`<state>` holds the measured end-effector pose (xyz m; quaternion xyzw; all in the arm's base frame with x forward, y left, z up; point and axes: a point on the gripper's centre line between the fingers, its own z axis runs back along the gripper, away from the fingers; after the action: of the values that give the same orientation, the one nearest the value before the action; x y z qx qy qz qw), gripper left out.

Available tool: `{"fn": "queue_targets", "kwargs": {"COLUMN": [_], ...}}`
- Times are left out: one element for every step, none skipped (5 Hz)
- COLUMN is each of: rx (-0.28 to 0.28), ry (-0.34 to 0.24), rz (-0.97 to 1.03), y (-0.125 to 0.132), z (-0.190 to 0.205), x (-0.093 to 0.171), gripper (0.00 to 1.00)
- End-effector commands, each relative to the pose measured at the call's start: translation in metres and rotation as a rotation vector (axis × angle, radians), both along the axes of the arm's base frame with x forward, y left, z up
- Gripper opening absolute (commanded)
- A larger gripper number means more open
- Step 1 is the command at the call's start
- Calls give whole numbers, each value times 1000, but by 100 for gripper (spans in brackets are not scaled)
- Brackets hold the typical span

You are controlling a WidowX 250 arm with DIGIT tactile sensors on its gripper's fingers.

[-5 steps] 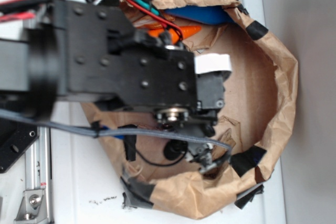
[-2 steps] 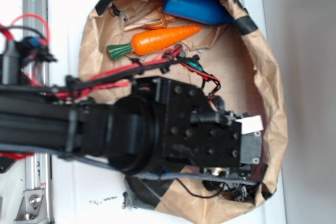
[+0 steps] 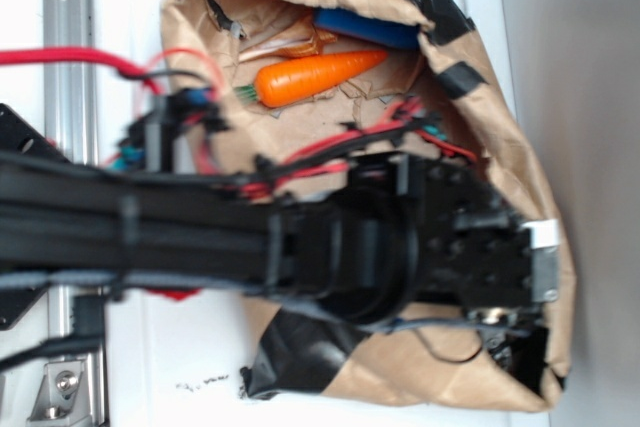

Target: Grab the wood chip.

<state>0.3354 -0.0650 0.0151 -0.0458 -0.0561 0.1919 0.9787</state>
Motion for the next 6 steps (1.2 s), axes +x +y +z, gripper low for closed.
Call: {"fn": "queue_targets", "kwargs": {"rx": [0,53,143,187,184,166], "ry": [-13,-48,-115,-164,-187,-181], "rz": [-78,-123,-209,-265,-269,-257], "y": [1,9,20,39,52,58], "z": [-11,2,38,83,114,129], "x": [1,-8,-36,-53,-64,-66], "gripper": [0,0,0,0,0,0]}}
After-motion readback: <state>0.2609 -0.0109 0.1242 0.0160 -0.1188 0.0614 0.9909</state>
